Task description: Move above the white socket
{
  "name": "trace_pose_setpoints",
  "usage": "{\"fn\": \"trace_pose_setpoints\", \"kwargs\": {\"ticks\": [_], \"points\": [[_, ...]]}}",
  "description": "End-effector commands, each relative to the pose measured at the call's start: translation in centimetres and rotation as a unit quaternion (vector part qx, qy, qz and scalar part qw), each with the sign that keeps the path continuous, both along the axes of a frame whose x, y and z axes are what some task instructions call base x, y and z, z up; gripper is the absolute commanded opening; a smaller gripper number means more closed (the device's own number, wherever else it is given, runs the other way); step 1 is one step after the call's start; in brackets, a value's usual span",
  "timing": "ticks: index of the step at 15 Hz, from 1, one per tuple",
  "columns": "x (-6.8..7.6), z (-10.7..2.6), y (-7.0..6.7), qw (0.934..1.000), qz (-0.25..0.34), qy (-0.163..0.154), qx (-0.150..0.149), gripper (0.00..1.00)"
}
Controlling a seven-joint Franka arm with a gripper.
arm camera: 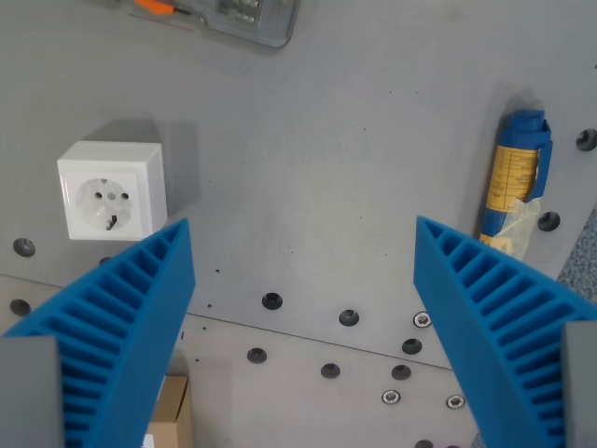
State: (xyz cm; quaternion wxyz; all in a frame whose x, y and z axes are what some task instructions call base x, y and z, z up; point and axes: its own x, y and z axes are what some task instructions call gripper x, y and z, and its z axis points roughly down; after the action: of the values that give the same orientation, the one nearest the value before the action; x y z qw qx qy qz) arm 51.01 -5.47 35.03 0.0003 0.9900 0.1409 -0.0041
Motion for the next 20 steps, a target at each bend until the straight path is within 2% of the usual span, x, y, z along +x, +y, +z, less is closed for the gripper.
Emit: {"fn": "trace_pose_setpoints", "kwargs": {"ticks": [1, 12, 16, 20], "points": [[0.0, 0.2, 0.0, 1.0, 0.0, -0.002, 0.0, 1.0], [-0.4, -0.6, 0.5, 1.0, -0.003, -0.008, -0.001, 1.0], [-0.9, -1.4, 1.1, 0.9998, -0.008, -0.02, -0.003, 1.0], [-1.6, -2.8, 2.0, 0.9992, -0.014, -0.036, -0.006, 1.0]]}}
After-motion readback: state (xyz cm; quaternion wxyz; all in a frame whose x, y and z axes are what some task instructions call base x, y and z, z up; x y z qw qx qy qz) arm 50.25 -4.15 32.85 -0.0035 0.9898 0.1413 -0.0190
